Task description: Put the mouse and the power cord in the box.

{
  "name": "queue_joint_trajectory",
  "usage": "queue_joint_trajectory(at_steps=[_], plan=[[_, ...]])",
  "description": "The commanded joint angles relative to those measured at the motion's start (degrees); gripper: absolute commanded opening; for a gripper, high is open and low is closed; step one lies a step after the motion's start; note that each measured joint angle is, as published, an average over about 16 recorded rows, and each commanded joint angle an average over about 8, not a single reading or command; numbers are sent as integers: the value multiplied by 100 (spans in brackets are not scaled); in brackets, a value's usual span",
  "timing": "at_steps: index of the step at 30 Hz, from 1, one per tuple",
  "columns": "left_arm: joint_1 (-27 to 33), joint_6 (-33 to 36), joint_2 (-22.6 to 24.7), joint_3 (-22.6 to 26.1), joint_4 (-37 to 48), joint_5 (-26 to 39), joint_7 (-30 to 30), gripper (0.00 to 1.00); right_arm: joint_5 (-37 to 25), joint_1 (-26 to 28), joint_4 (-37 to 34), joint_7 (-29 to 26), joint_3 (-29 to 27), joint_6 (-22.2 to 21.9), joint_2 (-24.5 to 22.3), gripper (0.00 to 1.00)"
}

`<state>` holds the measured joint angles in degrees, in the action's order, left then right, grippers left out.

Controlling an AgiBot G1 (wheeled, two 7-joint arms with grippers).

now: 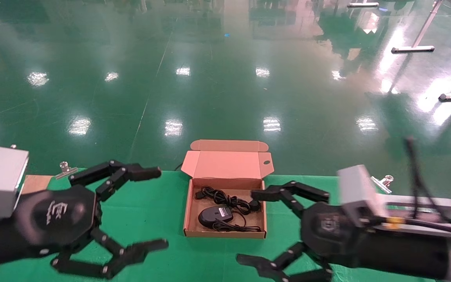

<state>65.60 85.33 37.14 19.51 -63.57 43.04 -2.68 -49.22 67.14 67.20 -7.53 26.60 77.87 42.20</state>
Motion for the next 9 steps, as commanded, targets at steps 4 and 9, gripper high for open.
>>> queue_joint_trajectory(at_steps=[4, 9], plan=[[-242, 22, -127, -209, -601, -71, -485, 100, 371, -281, 322, -162, -534, 395, -362, 100], [-379, 34, -199, -328, -940, -111, -759, 100, 617, -467, 534, -270, -886, 655, -601, 100]])
